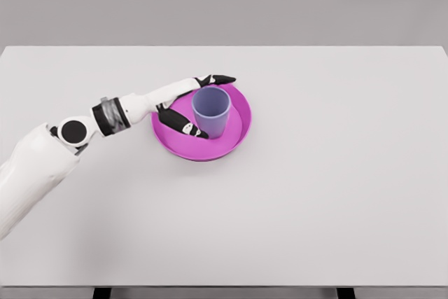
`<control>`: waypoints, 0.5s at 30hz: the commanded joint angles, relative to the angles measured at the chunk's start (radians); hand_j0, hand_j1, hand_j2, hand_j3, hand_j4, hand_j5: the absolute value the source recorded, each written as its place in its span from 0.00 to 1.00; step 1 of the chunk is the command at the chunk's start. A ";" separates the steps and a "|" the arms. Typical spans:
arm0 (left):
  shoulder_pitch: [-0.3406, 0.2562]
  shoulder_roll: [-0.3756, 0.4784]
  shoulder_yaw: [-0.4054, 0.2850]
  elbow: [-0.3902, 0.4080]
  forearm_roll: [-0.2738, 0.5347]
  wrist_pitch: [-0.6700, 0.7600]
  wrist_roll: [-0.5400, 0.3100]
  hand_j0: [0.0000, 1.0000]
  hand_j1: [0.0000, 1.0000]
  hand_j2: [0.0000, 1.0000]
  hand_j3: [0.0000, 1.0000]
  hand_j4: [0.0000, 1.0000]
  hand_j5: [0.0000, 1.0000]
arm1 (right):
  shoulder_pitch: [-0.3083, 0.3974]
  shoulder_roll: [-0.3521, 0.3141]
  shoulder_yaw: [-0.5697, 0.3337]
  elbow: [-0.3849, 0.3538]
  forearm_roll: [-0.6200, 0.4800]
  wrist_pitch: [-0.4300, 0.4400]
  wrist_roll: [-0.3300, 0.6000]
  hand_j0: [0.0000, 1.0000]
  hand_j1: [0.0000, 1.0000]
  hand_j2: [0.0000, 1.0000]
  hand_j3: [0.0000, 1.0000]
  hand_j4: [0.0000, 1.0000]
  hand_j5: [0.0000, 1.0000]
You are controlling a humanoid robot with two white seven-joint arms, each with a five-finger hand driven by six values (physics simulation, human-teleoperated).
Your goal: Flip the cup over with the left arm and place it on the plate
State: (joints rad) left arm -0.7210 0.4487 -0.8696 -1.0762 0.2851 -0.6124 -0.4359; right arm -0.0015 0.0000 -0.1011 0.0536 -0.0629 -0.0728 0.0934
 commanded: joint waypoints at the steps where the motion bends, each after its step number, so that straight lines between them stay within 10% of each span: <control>1: -0.002 0.002 0.018 -0.010 0.008 0.002 0.000 1.00 1.00 1.00 1.00 1.00 1.00 | 0.000 0.000 0.000 0.000 0.000 -0.001 0.000 1.00 1.00 1.00 1.00 1.00 1.00; 15: 0.006 0.021 0.050 -0.076 0.019 0.002 0.000 1.00 1.00 1.00 1.00 1.00 1.00 | 0.000 0.000 0.000 0.000 0.000 -0.001 0.000 1.00 1.00 1.00 1.00 1.00 1.00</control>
State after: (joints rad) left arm -0.7133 0.4623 -0.8287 -1.1340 0.2919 -0.6125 -0.4360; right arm -0.0015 0.0000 -0.1007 0.0536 -0.0629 -0.0728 0.0934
